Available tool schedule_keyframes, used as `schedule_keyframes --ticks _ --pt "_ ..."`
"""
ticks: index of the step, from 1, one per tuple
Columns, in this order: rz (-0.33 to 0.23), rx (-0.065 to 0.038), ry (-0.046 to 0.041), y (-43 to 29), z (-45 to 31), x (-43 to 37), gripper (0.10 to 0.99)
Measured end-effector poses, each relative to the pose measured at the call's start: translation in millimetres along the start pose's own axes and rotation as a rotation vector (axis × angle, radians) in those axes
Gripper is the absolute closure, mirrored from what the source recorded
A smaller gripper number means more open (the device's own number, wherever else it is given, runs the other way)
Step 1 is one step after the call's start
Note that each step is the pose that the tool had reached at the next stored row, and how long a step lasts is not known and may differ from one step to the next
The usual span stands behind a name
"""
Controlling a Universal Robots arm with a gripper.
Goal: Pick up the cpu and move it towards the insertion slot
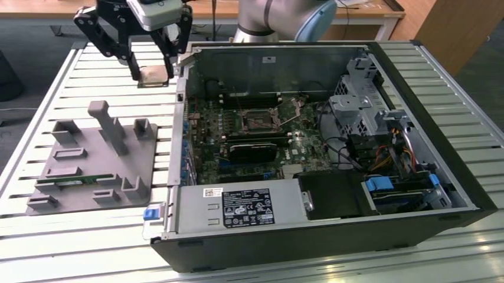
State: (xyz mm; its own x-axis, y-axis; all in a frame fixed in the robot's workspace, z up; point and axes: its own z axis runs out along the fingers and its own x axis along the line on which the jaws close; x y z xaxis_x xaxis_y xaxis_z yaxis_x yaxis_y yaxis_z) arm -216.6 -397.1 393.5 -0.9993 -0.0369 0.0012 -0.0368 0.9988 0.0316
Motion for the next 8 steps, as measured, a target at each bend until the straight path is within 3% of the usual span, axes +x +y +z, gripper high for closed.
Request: schedule_keyframes --ticks 8 --pt "0.000 0.000 -0.0001 -0.4 0.0 -11.4 0.553"
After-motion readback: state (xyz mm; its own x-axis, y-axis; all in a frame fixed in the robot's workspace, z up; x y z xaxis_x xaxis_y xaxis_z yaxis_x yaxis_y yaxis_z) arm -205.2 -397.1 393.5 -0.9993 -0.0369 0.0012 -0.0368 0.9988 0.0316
